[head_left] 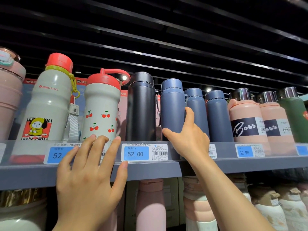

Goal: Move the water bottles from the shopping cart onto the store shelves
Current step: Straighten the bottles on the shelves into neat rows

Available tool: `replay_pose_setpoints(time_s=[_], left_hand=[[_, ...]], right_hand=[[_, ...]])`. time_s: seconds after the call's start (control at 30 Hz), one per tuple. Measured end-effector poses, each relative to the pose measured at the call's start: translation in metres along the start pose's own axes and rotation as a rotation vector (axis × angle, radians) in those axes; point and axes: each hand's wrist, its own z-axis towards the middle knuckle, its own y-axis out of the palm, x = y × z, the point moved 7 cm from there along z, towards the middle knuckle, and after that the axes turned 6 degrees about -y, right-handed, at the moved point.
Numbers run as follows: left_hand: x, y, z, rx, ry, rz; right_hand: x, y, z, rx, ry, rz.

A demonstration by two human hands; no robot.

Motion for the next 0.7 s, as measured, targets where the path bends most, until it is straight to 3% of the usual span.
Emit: replay_pose_setpoints(time_s=[0.5,0.7], left_hand=[[0.000,0.000,-0.001,-0.039,0.012,0.001],[0.021,0.003,-0.002,-0.022,0.043,0.024]], right_hand=[[-0.001,-0.003,-0.006,0.021,0.007,0.017],[0.016,-0.023,-0.024,0.086,-0.194,0.019]])
